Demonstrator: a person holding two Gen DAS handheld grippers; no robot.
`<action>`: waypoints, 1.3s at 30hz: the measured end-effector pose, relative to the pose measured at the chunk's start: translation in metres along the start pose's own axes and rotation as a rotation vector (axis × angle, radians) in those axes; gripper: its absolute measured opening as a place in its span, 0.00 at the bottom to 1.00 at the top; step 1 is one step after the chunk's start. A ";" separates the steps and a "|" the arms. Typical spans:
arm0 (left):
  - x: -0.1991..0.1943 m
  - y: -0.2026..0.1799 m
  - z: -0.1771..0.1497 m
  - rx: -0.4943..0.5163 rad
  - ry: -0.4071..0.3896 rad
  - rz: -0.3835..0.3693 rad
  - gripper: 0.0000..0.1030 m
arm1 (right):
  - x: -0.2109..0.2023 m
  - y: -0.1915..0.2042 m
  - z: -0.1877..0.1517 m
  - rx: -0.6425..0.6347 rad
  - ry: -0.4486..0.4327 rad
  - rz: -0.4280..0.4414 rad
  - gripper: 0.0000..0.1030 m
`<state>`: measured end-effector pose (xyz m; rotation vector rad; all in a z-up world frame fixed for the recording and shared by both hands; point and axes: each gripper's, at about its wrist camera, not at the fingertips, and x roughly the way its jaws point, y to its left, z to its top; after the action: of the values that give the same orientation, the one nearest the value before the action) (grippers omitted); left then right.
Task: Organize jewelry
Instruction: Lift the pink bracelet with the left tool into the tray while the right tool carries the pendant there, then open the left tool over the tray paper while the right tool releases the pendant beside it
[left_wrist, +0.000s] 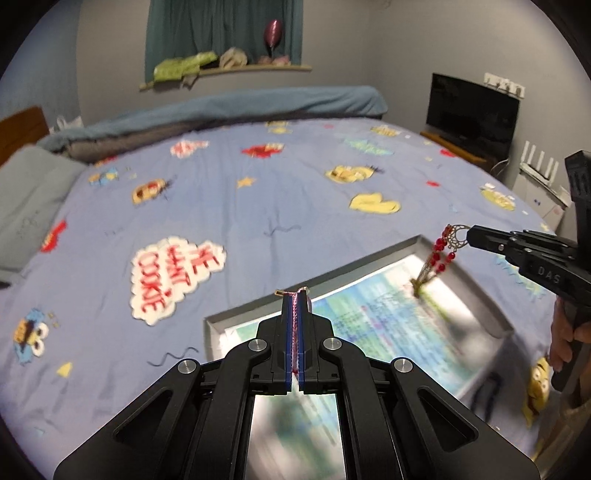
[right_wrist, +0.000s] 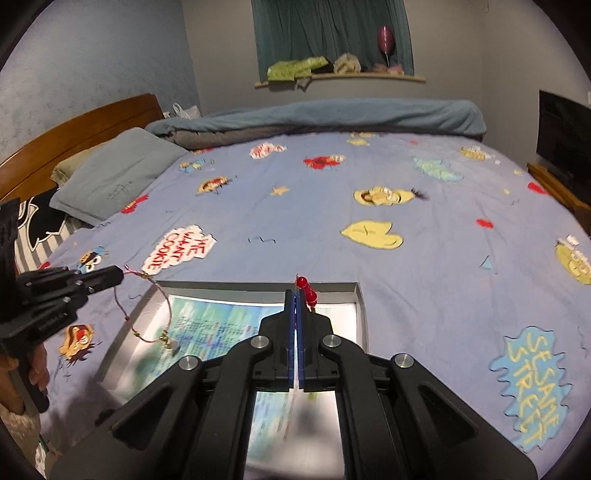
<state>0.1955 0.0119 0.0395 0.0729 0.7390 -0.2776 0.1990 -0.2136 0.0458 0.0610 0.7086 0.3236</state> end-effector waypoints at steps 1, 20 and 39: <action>0.011 0.004 -0.001 -0.016 0.021 0.000 0.03 | 0.012 -0.003 0.000 0.009 0.025 0.009 0.01; 0.075 0.027 -0.031 -0.032 0.209 0.079 0.09 | 0.079 -0.019 -0.017 0.058 0.240 -0.027 0.04; -0.022 0.012 -0.033 -0.059 0.037 0.106 0.84 | -0.025 -0.009 -0.016 0.046 0.047 -0.024 0.87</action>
<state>0.1617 0.0336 0.0301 0.0613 0.7772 -0.1540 0.1726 -0.2309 0.0479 0.0892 0.7627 0.2862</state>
